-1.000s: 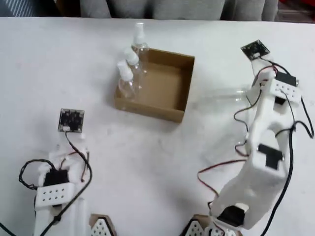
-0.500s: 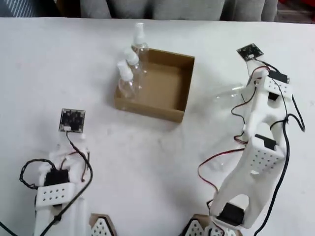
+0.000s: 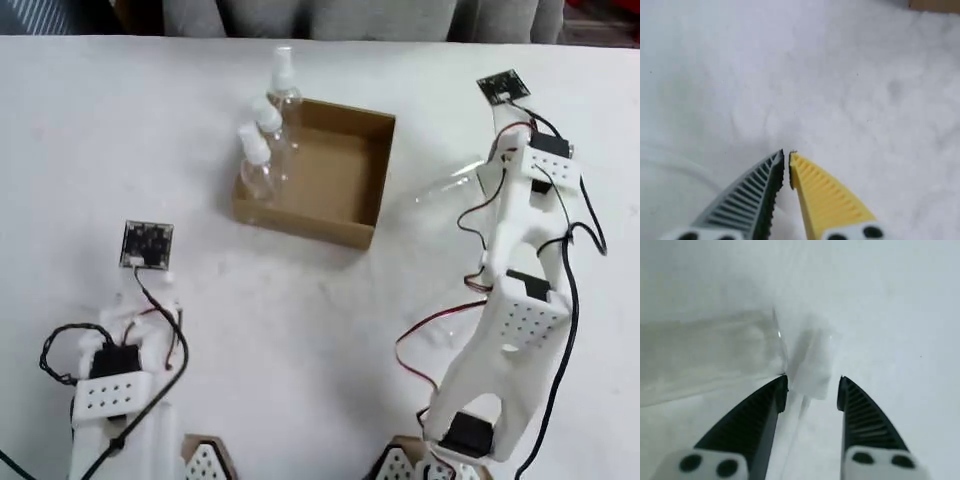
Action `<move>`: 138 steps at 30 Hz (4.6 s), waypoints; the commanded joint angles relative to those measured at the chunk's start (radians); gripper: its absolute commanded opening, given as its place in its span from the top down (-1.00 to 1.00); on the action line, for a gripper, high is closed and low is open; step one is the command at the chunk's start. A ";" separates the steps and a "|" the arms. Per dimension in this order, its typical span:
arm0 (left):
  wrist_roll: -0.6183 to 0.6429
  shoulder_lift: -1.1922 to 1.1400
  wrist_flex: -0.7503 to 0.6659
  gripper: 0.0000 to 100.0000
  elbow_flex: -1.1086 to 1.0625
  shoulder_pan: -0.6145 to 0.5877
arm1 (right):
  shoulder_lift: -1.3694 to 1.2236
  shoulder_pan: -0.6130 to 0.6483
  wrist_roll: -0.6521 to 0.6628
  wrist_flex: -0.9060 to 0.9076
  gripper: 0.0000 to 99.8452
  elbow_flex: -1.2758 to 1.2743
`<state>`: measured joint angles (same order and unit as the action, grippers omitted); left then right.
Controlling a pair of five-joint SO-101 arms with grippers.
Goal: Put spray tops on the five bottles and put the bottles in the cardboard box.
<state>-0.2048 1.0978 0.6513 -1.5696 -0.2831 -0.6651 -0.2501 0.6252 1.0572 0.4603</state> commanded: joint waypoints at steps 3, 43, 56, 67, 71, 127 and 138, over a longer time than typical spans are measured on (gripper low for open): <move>-0.009 0.019 -0.029 0.95 0.008 0.012 | -0.005 0.018 -0.018 -0.001 0.72 0.055; -0.011 0.019 -0.029 0.95 0.008 0.010 | 0.595 0.174 -0.117 0.674 0.97 -0.064; 0.003 0.022 -0.103 0.95 0.023 -0.125 | 1.018 0.809 -0.367 0.268 0.97 -0.859; 0.110 0.018 -0.114 0.95 0.038 -0.183 | 0.911 1.070 -0.499 -0.114 0.90 -1.031; 0.110 0.018 -0.114 0.95 0.040 -0.183 | 0.831 1.070 -0.497 -0.157 0.60 -1.031; -1.924 0.044 0.809 0.56 0.516 -0.226 | 1.415 -0.522 0.322 -0.242 0.58 -1.459; -1.771 0.042 0.497 0.56 0.373 -0.223 | 1.415 -0.573 0.324 -0.334 0.58 -1.530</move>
<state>-2.0031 1.1285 1.2743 -1.1477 -0.5132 0.7327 -0.8147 0.9413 0.7396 -1.0756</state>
